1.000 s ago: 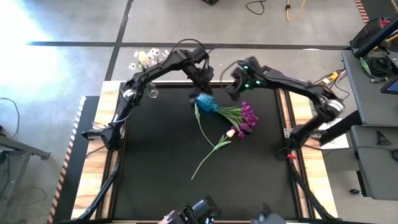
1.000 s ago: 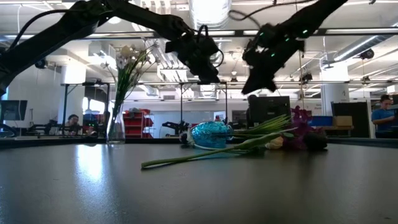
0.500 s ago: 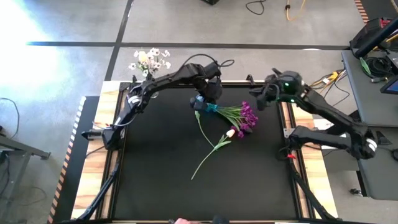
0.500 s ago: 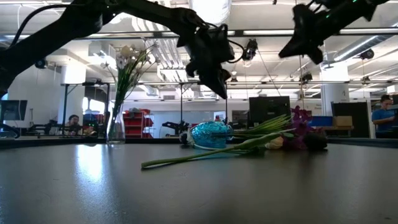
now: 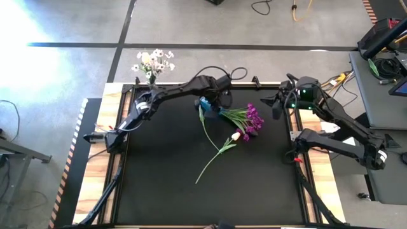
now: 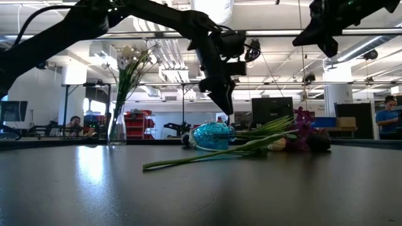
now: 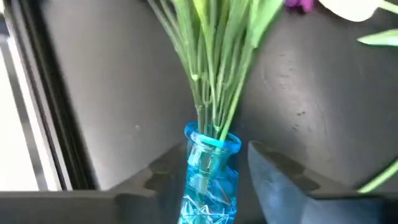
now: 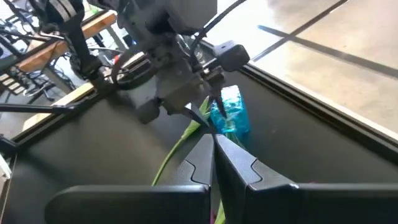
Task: Sort flowers into vase by color
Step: Remove the violet flowers from the blue vase
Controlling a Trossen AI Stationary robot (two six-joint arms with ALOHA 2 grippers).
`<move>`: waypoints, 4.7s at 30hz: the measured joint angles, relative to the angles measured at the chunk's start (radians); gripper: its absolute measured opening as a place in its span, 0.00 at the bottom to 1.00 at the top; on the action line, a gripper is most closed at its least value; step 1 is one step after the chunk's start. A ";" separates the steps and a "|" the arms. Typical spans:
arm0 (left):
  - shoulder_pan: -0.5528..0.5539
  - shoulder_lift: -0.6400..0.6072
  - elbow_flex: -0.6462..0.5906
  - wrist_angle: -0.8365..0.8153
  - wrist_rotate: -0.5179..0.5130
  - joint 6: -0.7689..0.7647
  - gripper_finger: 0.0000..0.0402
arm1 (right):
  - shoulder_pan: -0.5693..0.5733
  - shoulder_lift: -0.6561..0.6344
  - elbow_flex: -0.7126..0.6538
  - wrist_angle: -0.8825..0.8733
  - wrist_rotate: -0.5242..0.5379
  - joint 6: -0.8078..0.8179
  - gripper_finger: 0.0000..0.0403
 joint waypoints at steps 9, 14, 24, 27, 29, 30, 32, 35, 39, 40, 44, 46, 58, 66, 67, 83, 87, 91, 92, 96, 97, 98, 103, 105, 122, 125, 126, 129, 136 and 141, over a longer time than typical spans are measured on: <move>-0.006 0.029 0.000 0.019 -0.082 -0.359 0.51 | 0.000 -0.006 0.001 -0.004 -0.014 -0.028 0.02; -0.021 0.037 0.000 0.039 -0.104 -0.563 0.48 | 0.000 -0.005 0.001 -0.003 -0.012 -0.045 0.02; -0.059 0.070 0.001 0.059 -0.268 -0.658 0.46 | 0.000 -0.004 0.001 -0.002 0.012 -0.070 0.02; -0.059 0.076 0.010 0.048 -0.299 -0.686 0.46 | 0.000 -0.004 0.001 0.000 0.012 -0.070 0.02; -0.059 0.084 0.016 0.057 -0.317 -0.704 0.46 | 0.000 -0.004 0.001 0.005 0.012 -0.070 0.02; -0.059 0.085 0.016 0.055 -0.321 -0.711 0.46 | 0.000 -0.004 0.001 0.005 0.013 -0.070 0.02; -0.059 0.086 0.014 0.049 -0.330 -0.723 0.46 | -0.001 -0.004 0.001 0.005 0.013 -0.069 0.02; -0.059 0.086 0.014 0.049 -0.350 -0.741 0.42 | -0.001 -0.003 0.001 0.006 0.013 -0.069 0.02; -0.058 0.086 0.014 0.038 -0.360 -0.745 0.30 | -0.001 -0.003 0.001 0.006 0.015 -0.069 0.02; -0.058 0.086 0.014 0.032 -0.360 -0.745 0.26 | -0.001 -0.003 0.001 0.006 0.016 -0.069 0.02; -0.057 0.086 0.014 0.020 -0.352 -0.746 0.08 | -0.001 -0.003 0.001 0.005 0.019 -0.069 0.02; -0.056 0.086 0.014 0.020 -0.344 -0.752 0.02 | -0.001 -0.003 0.001 0.006 0.028 -0.069 0.02; -0.040 0.085 0.020 0.010 -0.196 -0.824 0.00 | -0.001 -0.003 0.001 0.005 0.040 -0.069 0.02; -0.017 0.083 0.095 -0.015 -0.111 -0.844 0.00 | 0.004 0.004 0.001 -0.031 0.009 -0.058 0.02; -0.013 0.081 0.095 -0.013 -0.098 -0.844 0.00 | 0.007 0.011 0.001 -0.052 -0.001 -0.053 0.02; -0.081 0.080 0.093 -0.089 -0.232 -0.796 0.28 | 0.043 0.075 0.001 -0.158 0.048 -0.071 0.27; -0.095 0.080 0.084 -0.068 -0.343 -0.807 0.38 | 0.043 0.075 0.001 -0.139 0.049 -0.071 0.30; -0.088 0.085 0.073 -0.051 -0.370 -0.822 0.40 | 0.043 0.075 0.001 -0.137 0.049 -0.071 0.30; -0.087 0.086 0.073 -0.048 -0.369 -0.822 0.40 | 0.043 0.075 0.001 -0.137 0.049 -0.071 0.29; -0.091 0.090 0.067 -0.063 -0.369 -0.803 0.39 | 0.043 0.075 0.001 -0.133 0.050 -0.071 0.27; -0.095 0.090 0.064 -0.065 -0.369 -0.798 0.40 | 0.043 0.075 0.001 -0.132 0.050 -0.071 0.26; -0.099 0.090 0.064 -0.067 -0.369 -0.797 0.40 | 0.043 0.075 0.001 -0.129 0.050 -0.071 0.26; -0.100 0.094 0.057 -0.053 -0.370 -0.796 0.41 | 0.043 0.075 0.001 -0.119 0.057 -0.072 0.23; -0.098 0.109 0.060 -0.053 -0.371 -0.796 0.41 | 0.043 0.075 0.001 -0.120 0.065 -0.072 0.23; -0.076 0.146 0.094 -0.084 -0.457 -0.786 0.10 | 0.043 0.075 0.001 -0.114 0.066 -0.072 0.19; -0.067 0.133 0.093 -0.084 -0.410 -0.768 0.03 | 0.043 0.075 0.001 -0.114 0.066 -0.082 0.16; -0.065 0.128 0.094 -0.077 -0.390 -0.763 0.03 | 0.043 0.075 0.001 -0.114 0.066 -0.084 0.14; -0.057 0.120 0.094 -0.095 -0.335 -0.763 0.01 | 0.043 0.075 0.001 -0.114 0.067 -0.089 0.11; -0.033 0.080 0.094 -0.087 -0.144 -0.775 0.01 | 0.043 0.075 0.001 -0.114 0.067 -0.106 0.04; -0.001 0.046 0.094 -0.077 -0.008 -0.797 0.00 | 0.043 0.074 0.001 -0.114 0.067 -0.106 0.03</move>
